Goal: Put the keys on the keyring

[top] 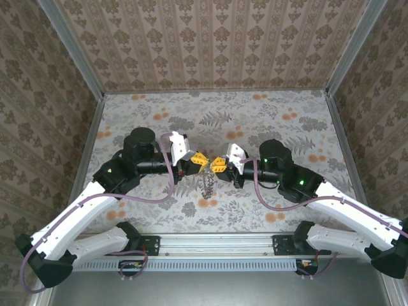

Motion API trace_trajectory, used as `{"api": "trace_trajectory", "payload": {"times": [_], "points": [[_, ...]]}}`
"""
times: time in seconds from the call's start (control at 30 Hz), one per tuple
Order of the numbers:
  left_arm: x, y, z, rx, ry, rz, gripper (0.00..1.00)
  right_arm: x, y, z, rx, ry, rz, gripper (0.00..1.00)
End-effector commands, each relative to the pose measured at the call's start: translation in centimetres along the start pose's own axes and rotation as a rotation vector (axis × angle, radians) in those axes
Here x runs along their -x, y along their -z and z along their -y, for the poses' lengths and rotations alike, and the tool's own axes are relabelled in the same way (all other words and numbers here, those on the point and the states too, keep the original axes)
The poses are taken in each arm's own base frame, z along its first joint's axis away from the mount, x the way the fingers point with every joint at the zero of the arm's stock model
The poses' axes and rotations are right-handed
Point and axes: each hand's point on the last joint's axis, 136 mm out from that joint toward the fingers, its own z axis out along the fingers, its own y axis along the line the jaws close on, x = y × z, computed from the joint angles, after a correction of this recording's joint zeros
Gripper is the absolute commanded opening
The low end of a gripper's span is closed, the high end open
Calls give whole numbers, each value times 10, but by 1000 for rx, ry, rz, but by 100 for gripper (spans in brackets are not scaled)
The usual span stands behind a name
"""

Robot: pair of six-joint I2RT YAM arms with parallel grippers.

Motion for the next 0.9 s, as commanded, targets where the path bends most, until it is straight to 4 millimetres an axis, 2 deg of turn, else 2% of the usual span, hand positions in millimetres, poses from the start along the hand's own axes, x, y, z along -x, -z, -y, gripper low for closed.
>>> {"api": "trace_trajectory", "payload": {"times": [0.0, 0.17, 0.53, 0.63, 0.77, 0.87], "points": [[22, 5, 10, -54, -24, 97, 0, 16, 6, -2, 11, -2, 75, 10], [23, 4, 7, -52, -10, 122, 0, 16, 6, -1, 6, -3, 82, 0], [24, -1, -6, -18, 51, 218, 0, 6, 6, 25, -199, 50, 58, 0], [24, 1, -10, -1, 57, 232, 0, 7, 12, 23, -209, 62, 76, 10], [24, 8, -12, 8, 56, 230, 0, 12, 30, 21, -232, 80, 115, 26], [22, 10, -8, -12, 44, 206, 0, 21, 45, 20, -250, 78, 156, 30]]}}
